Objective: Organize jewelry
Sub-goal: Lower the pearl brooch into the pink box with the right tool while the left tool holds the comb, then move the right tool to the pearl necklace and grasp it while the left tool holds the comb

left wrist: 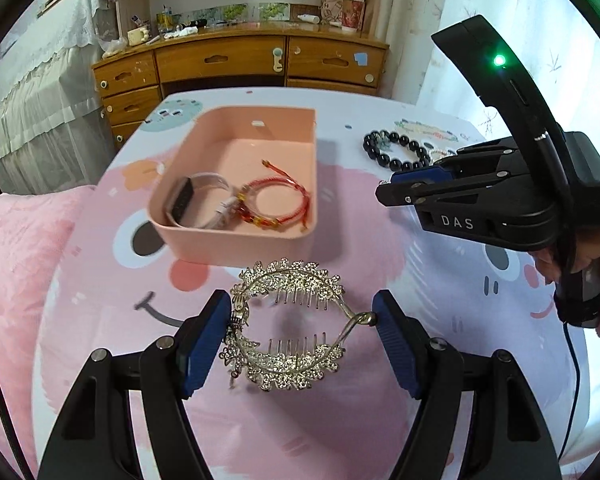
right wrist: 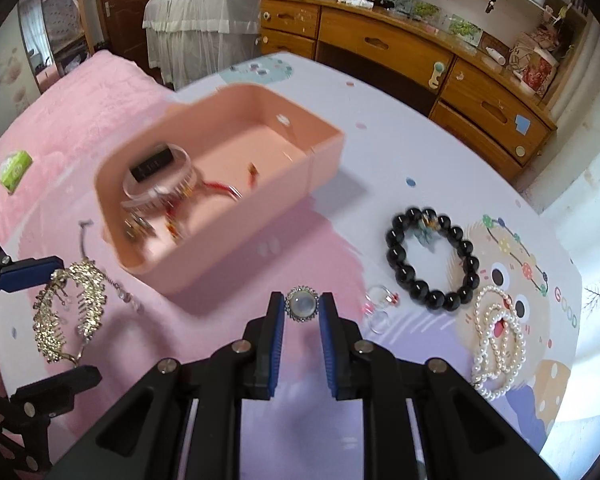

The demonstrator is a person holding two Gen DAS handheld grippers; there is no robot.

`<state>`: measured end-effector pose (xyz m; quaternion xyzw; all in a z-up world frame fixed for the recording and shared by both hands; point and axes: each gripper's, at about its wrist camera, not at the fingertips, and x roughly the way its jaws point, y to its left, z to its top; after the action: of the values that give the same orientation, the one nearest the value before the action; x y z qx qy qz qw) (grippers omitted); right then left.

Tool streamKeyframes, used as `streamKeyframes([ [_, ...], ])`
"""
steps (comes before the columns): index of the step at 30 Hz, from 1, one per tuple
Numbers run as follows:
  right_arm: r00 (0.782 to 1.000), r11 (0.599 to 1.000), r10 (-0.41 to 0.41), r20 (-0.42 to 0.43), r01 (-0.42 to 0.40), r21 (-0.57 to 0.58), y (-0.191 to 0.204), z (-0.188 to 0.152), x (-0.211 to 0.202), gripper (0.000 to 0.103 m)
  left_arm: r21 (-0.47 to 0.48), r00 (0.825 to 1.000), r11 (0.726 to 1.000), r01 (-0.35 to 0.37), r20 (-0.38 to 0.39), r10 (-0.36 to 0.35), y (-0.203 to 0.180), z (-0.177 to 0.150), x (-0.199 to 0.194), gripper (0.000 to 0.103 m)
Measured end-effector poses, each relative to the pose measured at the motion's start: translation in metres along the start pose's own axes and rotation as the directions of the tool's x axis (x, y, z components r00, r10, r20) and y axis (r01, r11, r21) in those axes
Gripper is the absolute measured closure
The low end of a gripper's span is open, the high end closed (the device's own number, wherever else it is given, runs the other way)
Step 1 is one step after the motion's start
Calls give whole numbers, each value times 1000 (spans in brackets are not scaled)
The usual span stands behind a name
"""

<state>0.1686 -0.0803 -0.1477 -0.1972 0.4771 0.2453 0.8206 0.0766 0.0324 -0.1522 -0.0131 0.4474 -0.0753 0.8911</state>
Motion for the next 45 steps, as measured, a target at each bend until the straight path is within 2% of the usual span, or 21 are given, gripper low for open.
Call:
streamKeyframes([
  [4, 999, 999, 18, 28, -19, 46, 13, 13, -14, 86, 13, 1000, 1000, 4, 24, -4, 15, 9, -14, 32],
  [10, 992, 989, 65, 106, -78, 126, 27, 26, -37, 86, 34, 998, 999, 26, 57, -27, 44, 41, -30, 32],
  [11, 991, 987, 64, 117, -81, 139, 29, 27, -39, 86, 37, 997, 999, 33, 66, -35, 48, 47, -32, 40],
  [12, 989, 984, 60, 135, -81, 159, 30, 27, -41, 86, 42, 996, 998, 42, 74, -45, 52, 53, -33, 58],
  [13, 987, 981, 62, 147, -87, 172, 32, 28, -42, 86, 46, 996, 998, 44, 74, -47, 56, 60, -33, 62],
  [17, 978, 968, 97, 185, -135, 211, 40, 26, -41, 86, 60, 993, 995, 86, 79, -90, 74, 92, -25, 69],
  [21, 979, 966, 98, 181, -137, 219, 51, 28, -31, 86, 78, 994, 993, 88, 51, -93, 87, 115, -8, 70],
  [25, 972, 957, 106, 212, -158, 244, 57, 31, -23, 85, 75, 991, 988, 134, 18, -136, 94, 130, 9, 71],
  [26, 969, 953, 107, 222, -163, 253, 58, 33, -22, 84, 76, 990, 987, 140, 9, -141, 94, 131, 12, 71],
  [27, 969, 949, 111, 222, -170, 266, 58, 34, -21, 73, 77, 990, 987, 142, -5, -143, 93, 133, 16, 71],
  [28, 969, 941, 116, 217, -177, 287, 57, 36, -18, 53, 74, 990, 988, 139, -12, -138, 93, 134, 19, 71],
  [30, 969, 936, 104, 226, -172, 309, 56, 35, -19, 39, 48, 989, 989, 143, -38, -141, 96, 135, 24, 69],
  [33, 966, 927, 100, 240, -178, 330, 51, 33, -22, 38, -8, 983, 986, 168, -75, -168, 103, 133, 32, 64],
  [37, 971, 906, 74, 227, -160, 391, 33, 24, -24, 38, -54, 982, 984, 168, -78, -172, 111, 132, 33, 49],
  [41, 980, 869, 31, 196, -124, 480, 7, 12, -27, 34, -106, 991, 987, 120, -48, -125, 122, 129, 23, 17],
  [42, 982, 861, 18, 188, -111, 497, 1, 8, -27, 31, -123, 993, 987, 103, -42, -109, 125, 127, 20, 13],
  [45, 989, 835, -46, 141, -40, 549, -24, -7, -30, 28, -172, 996, 983, 65, -51, -75, 136, 119, 16, 13],
])
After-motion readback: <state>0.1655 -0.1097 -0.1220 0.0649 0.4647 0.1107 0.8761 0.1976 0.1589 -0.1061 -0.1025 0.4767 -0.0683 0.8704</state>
